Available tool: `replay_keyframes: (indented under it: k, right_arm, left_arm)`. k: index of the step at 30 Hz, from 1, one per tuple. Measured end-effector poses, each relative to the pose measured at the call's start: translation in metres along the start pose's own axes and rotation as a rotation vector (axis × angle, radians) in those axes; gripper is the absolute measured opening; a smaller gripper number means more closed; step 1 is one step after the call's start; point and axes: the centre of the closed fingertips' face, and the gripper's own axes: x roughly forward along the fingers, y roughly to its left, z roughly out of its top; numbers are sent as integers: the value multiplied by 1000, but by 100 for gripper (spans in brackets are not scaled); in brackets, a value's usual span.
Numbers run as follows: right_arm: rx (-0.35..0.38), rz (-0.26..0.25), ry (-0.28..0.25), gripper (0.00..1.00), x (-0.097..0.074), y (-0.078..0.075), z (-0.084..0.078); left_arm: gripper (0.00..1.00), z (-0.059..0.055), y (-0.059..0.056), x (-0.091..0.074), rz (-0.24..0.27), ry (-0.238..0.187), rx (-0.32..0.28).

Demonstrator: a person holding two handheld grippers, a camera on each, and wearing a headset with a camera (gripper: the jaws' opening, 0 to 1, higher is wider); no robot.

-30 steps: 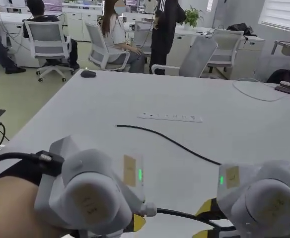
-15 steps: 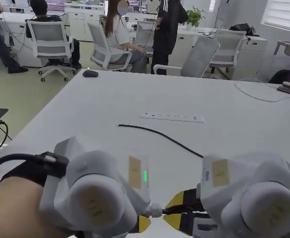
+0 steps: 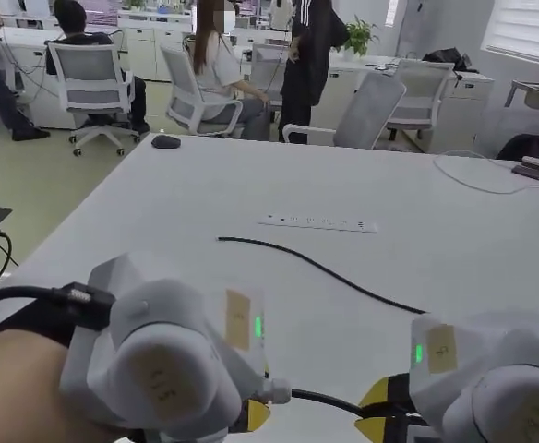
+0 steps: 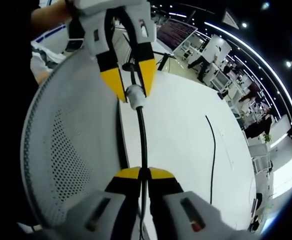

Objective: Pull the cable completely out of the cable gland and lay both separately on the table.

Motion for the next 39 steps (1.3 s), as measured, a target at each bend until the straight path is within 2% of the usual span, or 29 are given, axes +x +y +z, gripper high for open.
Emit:
replay_keyframes:
  k: [5, 6, 8, 9, 16, 19, 22, 24, 27, 29, 32, 35, 39]
  right_arm:
    - [3, 14, 46, 3, 3, 3, -8]
    - [4, 8, 56, 7, 3, 2, -8]
    - [12, -6, 17, 22, 2, 2, 2]
    - [31, -6, -11, 24, 2, 2, 9]
    - [5, -1, -163, 18, -2, 5, 55]
    - [-4, 7, -200, 14, -3, 7, 69]
    - [-36, 14, -213, 12, -2, 11, 75]
    - [-64, 31, -198, 9, 1, 15, 74]
    - [-94, 1, -159, 4, 1, 12, 65]
    - [-71, 16, -171, 4, 1, 13, 65]
    - [-66, 12, -172, 4, 1, 12, 63]
    - [-76, -3, -120, 3, 3, 9, 51]
    - [-62, -9, -106, 3, 1, 6, 41]
  left_arm:
    - [16, 1, 0, -1, -2, -2, 0]
    - [16, 0, 1, -1, 0, 3, 2]
    - [16, -1, 1, -1, 1, 5, 4]
    - [16, -1, 1, -1, 0, 6, 2]
    - [16, -1, -2, -2, 1, 5, 7]
    - [16, 0, -2, -2, 0, 4, 7]
    - [16, 2, -6, 0, -7, 3, 17]
    - [16, 3, -6, 1, -5, 3, 18]
    - [16, 2, -6, 1, -7, 3, 17]
    - [16, 3, -7, 1, -7, 0, 17]
    - [16, 3, -7, 2, -7, -4, 11]
    - [16, 0, -4, 1, -2, 7, 13]
    - [16, -1, -2, -1, 4, 1, 5]
